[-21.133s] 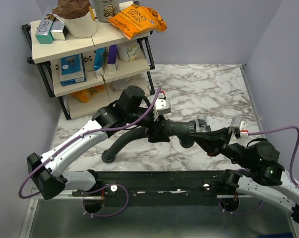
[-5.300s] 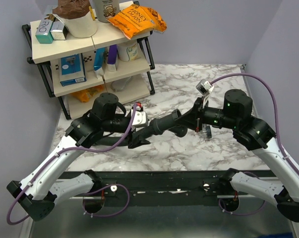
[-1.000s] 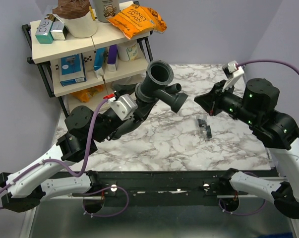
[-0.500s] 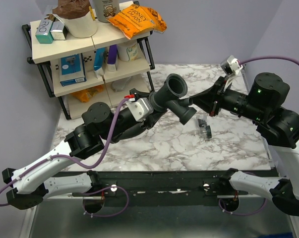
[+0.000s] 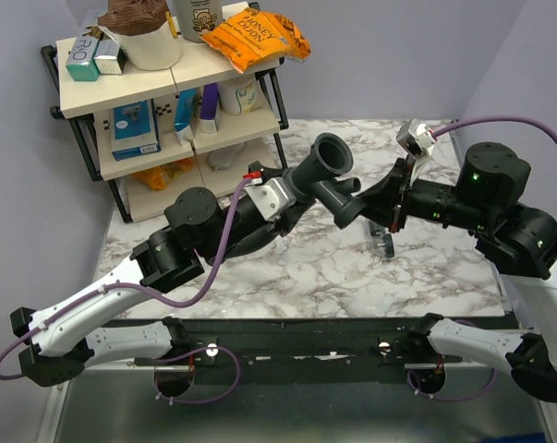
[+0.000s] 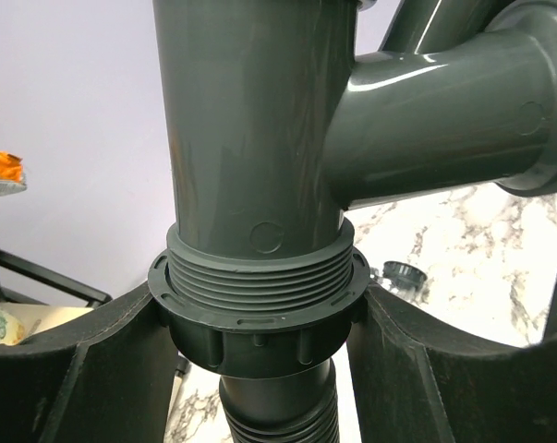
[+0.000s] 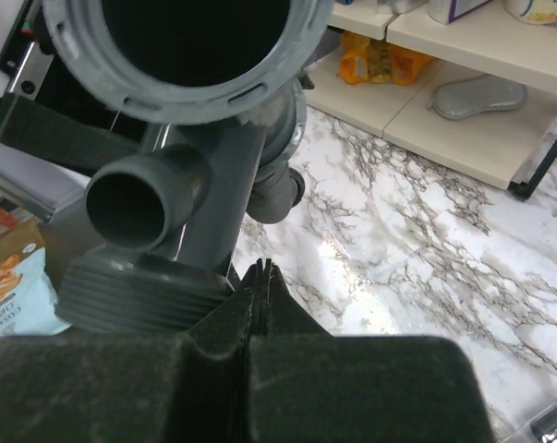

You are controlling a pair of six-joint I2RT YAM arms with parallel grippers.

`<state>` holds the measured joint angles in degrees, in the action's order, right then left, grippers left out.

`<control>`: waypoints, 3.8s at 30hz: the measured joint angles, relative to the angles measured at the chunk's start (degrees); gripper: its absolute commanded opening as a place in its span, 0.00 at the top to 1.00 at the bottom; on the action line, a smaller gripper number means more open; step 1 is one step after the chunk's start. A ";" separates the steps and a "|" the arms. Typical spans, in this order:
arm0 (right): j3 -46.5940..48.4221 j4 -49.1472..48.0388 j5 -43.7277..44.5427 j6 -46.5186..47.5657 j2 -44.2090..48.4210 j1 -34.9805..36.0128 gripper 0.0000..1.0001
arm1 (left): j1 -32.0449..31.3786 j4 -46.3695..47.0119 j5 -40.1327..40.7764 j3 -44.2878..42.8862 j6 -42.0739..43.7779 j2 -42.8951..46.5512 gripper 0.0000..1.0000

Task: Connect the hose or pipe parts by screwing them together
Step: Install the adaptor on the pipeline.

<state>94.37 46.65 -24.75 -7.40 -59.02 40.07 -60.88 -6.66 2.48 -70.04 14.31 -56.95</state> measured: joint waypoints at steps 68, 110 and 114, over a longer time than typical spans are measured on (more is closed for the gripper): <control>7.48 -14.99 23.10 -2.27 -9.70 21.33 0.99 | -0.39 -23.91 -20.15 -2.10 2.49 -3.54 1.00; 10.25 1.95 6.47 9.03 -9.57 21.38 0.99 | 1.27 -31.71 -36.59 -6.51 -1.62 -4.98 1.00; 10.34 2.54 9.73 9.51 -10.21 21.35 0.99 | 1.25 -32.96 -37.77 -7.10 -0.33 -4.74 1.00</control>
<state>104.71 49.19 -15.03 2.11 -69.23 61.43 -59.64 -39.62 -35.29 -77.14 13.98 -61.69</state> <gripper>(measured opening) 0.008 0.700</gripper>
